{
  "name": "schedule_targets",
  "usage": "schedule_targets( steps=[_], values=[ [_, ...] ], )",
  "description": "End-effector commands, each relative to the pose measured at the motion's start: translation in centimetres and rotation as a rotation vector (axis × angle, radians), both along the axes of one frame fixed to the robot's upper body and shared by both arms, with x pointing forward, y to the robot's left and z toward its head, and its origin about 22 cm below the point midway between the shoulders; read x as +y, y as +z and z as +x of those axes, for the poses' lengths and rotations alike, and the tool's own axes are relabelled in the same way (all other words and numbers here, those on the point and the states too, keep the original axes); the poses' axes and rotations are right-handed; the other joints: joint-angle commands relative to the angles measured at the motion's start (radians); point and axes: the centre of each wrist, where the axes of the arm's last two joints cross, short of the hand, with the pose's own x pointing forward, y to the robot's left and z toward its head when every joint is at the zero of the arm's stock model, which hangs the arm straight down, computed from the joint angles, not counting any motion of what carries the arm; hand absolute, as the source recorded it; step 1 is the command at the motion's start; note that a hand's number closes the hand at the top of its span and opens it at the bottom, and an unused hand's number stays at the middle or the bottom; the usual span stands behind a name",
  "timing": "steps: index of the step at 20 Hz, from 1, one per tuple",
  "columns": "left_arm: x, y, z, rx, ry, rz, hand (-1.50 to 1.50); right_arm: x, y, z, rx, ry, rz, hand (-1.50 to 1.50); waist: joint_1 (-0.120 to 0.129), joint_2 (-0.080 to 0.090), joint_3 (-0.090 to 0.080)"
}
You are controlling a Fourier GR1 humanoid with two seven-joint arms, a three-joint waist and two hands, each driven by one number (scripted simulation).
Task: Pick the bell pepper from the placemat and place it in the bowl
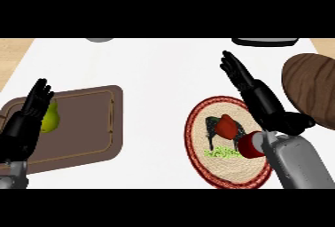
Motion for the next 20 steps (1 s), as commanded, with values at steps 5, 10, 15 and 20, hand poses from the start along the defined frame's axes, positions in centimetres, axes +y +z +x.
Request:
schedule_targets(
  steps=[5,10,15,20],
  values=[
    [-6.8,-2.3,0.2,0.106,-0.219,-0.226,0.0,-6.4,1.1,-1.4,-0.101,-0.039,-0.307,1.5,-0.05,-0.01,0.01],
    [-11.5,-1.8,1.0,0.158,-0.322,-0.326,0.0,-8.3,-3.5,-3.1,-0.092,-0.517,-0.329,-1.5,-0.055,-0.009,0.011],
    [-11.1,-2.7,-0.6,0.184,-0.345,-0.339,0.0,-5.0,-4.4,-6.9,-0.253,-0.182,-0.488,-1.5,-0.02,-0.013,0.01],
    [-11.0,-1.6,1.1,0.186,-0.325,-0.324,0.0,-5.2,-1.5,-7.8,-0.263,-0.306,-0.906,-1.5,-0.042,-0.019,0.005]
  ],
)
